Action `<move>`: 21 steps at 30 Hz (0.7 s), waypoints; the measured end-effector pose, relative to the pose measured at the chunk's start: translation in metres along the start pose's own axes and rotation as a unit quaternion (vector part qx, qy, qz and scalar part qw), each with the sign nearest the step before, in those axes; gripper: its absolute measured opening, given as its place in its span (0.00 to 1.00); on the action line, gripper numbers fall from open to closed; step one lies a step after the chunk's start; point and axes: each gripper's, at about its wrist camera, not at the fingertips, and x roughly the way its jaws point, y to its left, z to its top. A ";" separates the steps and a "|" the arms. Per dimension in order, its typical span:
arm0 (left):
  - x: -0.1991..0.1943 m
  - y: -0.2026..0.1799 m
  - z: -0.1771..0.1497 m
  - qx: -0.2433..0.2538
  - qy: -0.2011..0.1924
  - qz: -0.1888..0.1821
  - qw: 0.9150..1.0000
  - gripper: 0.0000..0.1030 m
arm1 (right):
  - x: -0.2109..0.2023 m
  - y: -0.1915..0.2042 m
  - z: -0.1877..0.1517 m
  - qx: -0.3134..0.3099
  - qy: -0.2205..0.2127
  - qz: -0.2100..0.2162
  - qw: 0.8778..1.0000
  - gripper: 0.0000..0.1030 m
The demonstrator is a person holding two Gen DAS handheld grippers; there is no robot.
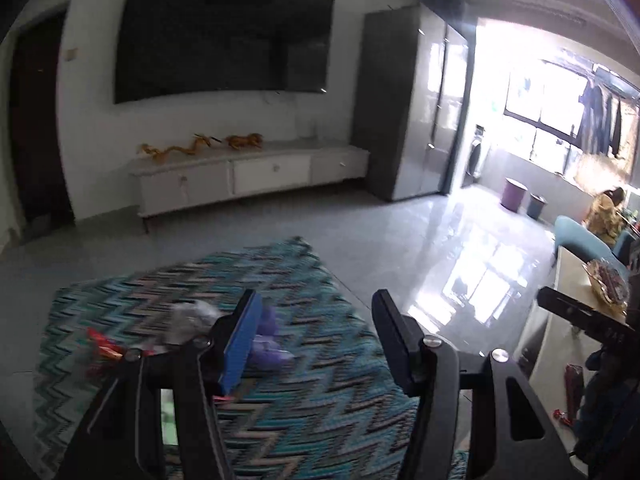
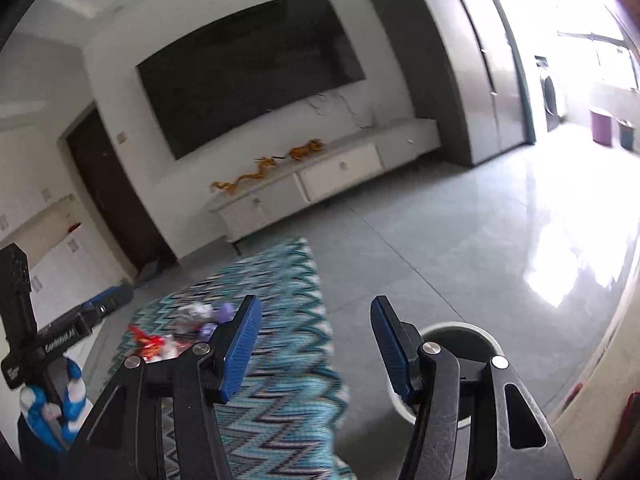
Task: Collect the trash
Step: 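Swing both tools back over the rug toward the trash pile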
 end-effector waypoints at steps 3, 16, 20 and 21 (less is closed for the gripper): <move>-0.029 0.049 0.003 -0.023 -0.016 0.034 0.999 0.54 | -0.001 0.028 0.004 -0.018 0.001 0.019 1.000 0.53; -0.044 0.189 -0.047 -0.124 0.003 0.085 0.989 0.54 | 0.065 0.113 -0.013 -0.067 0.063 0.085 0.992 0.53; 0.005 0.195 -0.067 -0.132 0.049 0.063 0.988 0.54 | 0.106 0.126 -0.025 -0.077 0.101 0.089 0.988 0.53; 0.016 0.193 -0.070 -0.129 0.057 0.060 0.988 0.53 | 0.115 0.127 -0.028 -0.078 0.109 0.090 0.987 0.53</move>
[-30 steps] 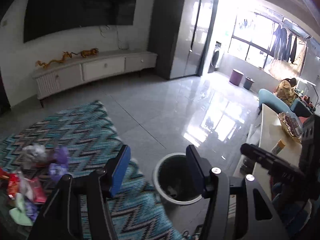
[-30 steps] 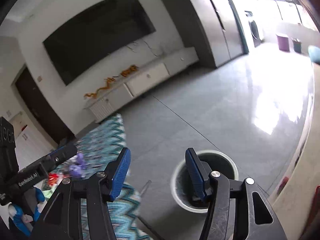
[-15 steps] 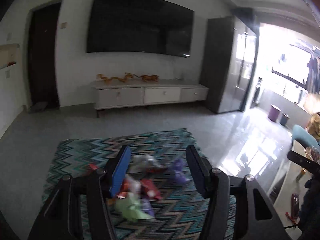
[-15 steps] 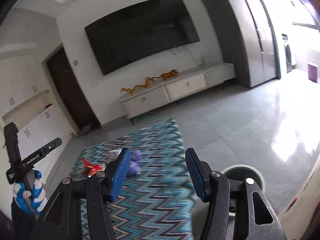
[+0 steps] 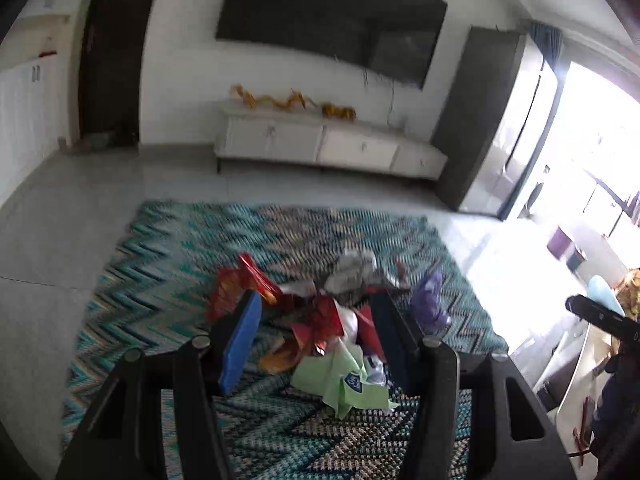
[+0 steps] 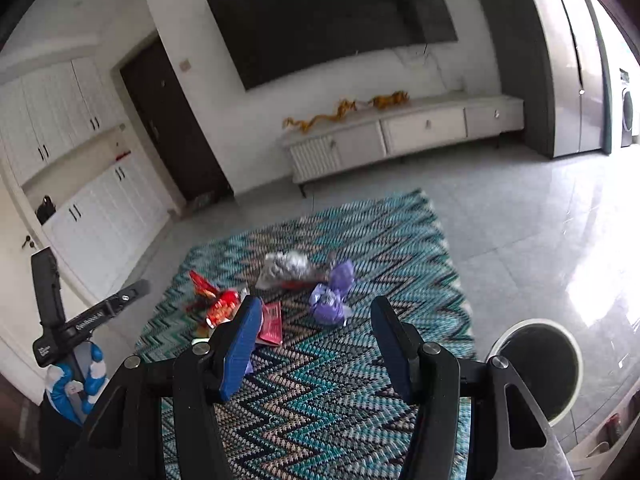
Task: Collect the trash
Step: 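Swing both tools back over the rug toward the trash pile, then grasp a purple wrapper with the right tool while the left grasps a red chip bag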
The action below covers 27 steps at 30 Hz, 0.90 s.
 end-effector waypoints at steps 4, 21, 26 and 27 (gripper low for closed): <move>0.042 -0.016 -0.010 0.026 0.034 -0.007 0.999 0.50 | 0.041 -0.006 -0.004 0.003 0.032 0.008 0.999 0.53; 0.120 0.014 -0.019 -0.014 0.095 -0.037 0.995 0.20 | 0.179 -0.021 -0.013 -0.001 0.126 0.011 0.992 0.55; 0.103 0.019 -0.014 -0.039 0.072 -0.068 0.994 0.20 | 0.190 -0.030 -0.017 0.013 0.130 0.029 0.991 0.46; 0.098 0.020 -0.012 -0.042 0.068 -0.072 0.994 0.20 | 0.189 -0.031 -0.017 0.015 0.128 0.032 0.991 0.44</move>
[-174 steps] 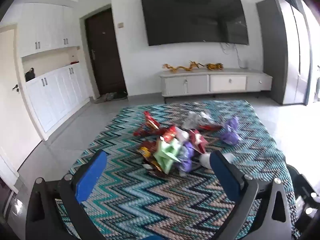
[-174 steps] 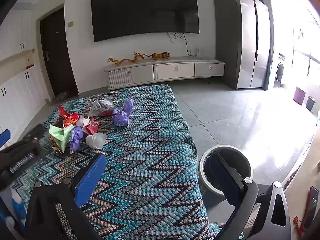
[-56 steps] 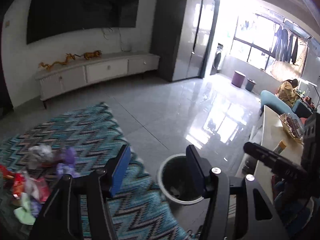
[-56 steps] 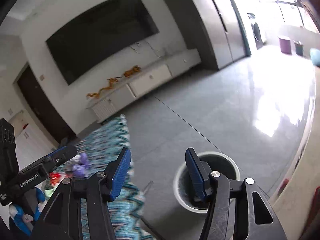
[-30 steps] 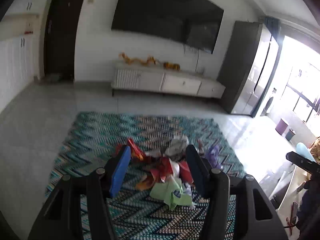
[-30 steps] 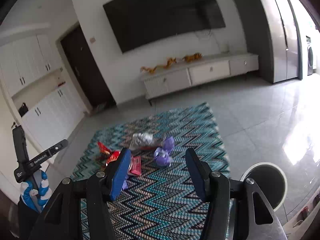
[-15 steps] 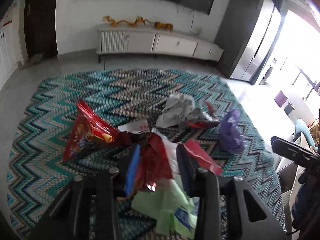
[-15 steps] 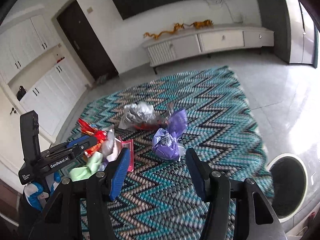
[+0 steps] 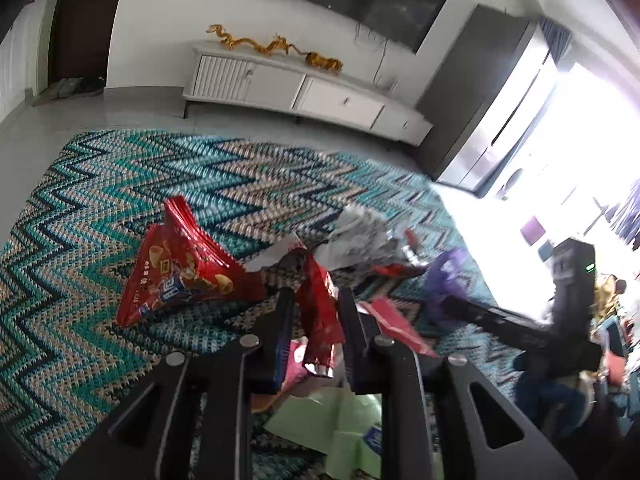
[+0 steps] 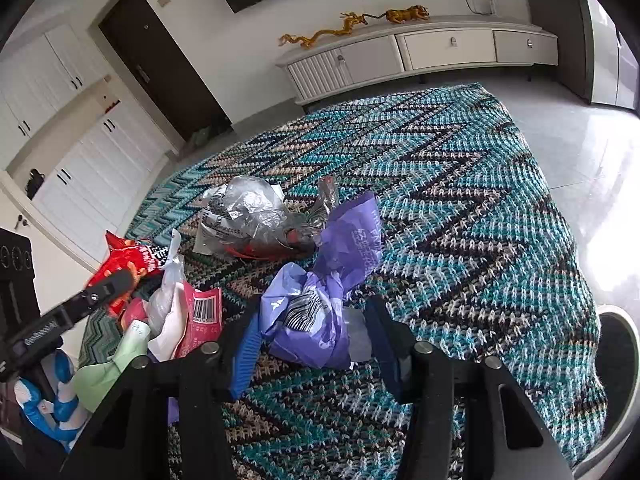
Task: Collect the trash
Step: 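Grasp a purple wrapper with the right tool while the left grasps a red chip bag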
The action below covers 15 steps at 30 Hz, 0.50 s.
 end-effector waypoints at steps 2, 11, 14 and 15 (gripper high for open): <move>-0.011 -0.003 0.001 -0.001 -0.010 -0.004 1.000 0.20 | -0.006 -0.001 -0.001 0.004 -0.007 0.007 1.000 0.43; -0.060 -0.030 -0.001 0.017 -0.049 0.007 0.999 0.19 | -0.051 0.001 -0.016 0.008 -0.039 0.041 0.998 0.40; -0.070 -0.047 -0.006 0.030 -0.059 0.014 0.998 0.19 | -0.073 0.004 -0.027 0.007 -0.052 0.056 0.997 0.40; -0.073 -0.051 -0.008 0.033 -0.061 0.016 0.997 0.19 | -0.079 0.003 -0.029 0.007 -0.055 0.059 0.997 0.40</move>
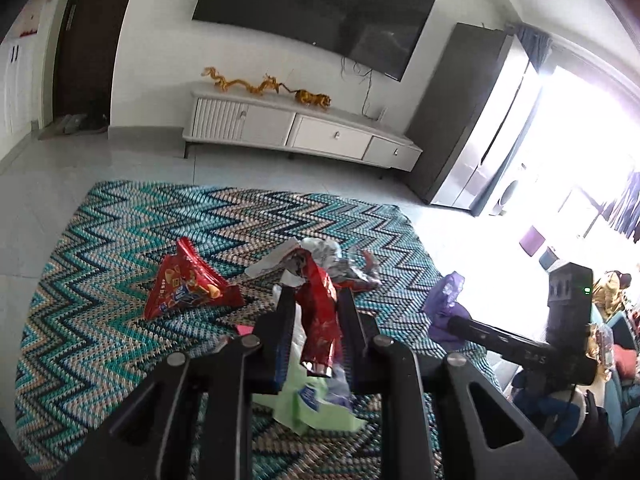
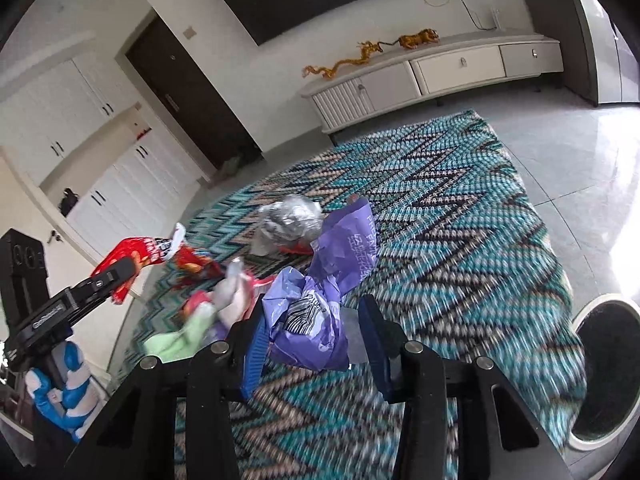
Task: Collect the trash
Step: 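Grasp a purple wrapper with the right tool while the left grasps a red chip bag, then carry both items over the trash bin and open both tools to release them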
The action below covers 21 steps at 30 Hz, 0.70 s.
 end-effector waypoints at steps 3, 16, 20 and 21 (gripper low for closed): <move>-0.010 -0.020 -0.004 0.010 -0.005 -0.003 1.000 0.19 | -0.026 0.001 -0.010 -0.004 -0.013 0.008 1.000 0.40; -0.057 -0.153 0.003 0.099 -0.039 -0.071 0.992 0.19 | -0.166 -0.019 -0.029 0.013 -0.138 -0.007 0.990 0.40; -0.058 -0.201 0.001 0.127 -0.038 -0.104 0.986 0.19 | -0.209 -0.031 -0.039 0.024 -0.173 -0.024 0.984 0.40; -0.058 -0.211 0.000 0.132 -0.036 -0.111 0.984 0.19 | -0.219 -0.034 -0.040 0.025 -0.181 -0.029 0.983 0.40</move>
